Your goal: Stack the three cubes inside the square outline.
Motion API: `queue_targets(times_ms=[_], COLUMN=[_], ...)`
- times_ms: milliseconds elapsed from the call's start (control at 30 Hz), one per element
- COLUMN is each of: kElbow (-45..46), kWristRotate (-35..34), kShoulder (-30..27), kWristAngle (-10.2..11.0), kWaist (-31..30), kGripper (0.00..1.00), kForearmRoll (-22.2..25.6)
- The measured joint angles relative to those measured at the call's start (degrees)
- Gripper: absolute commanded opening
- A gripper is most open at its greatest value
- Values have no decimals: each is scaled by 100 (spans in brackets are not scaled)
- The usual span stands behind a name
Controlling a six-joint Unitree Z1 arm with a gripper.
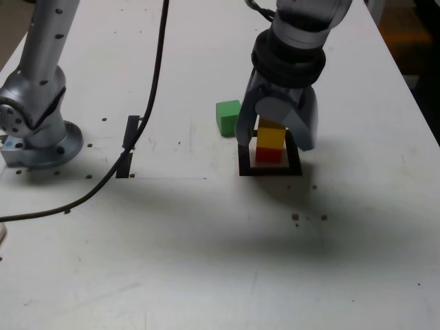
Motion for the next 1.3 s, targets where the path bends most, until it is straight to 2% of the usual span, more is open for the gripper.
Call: queue_targets(times_ms=[100,167,333,467,600,733,867,967,1100,1300], kElbow=[78,218,733,1202,1733,2267,2615,2843,2845,2847], kWristRotate=[-70,-235,-637,-975,-1115,-1114,-1061,-860,-794,-794], kShoulder=[-155,-346,-1027,-1597,-2166,-2557,-2564,-2411,-1992,-1654], kWristAngle=[47,154,323,449,586,600,573,425,354,205], kWaist=[0,0,0,35,264,573,771,887,908,908], kGripper=[100,100,100,100,100,100,100,100,100,100], kForearmRoll=[1,-46,-257,-108,93,-178,-625,-1094,-1259,-1377])
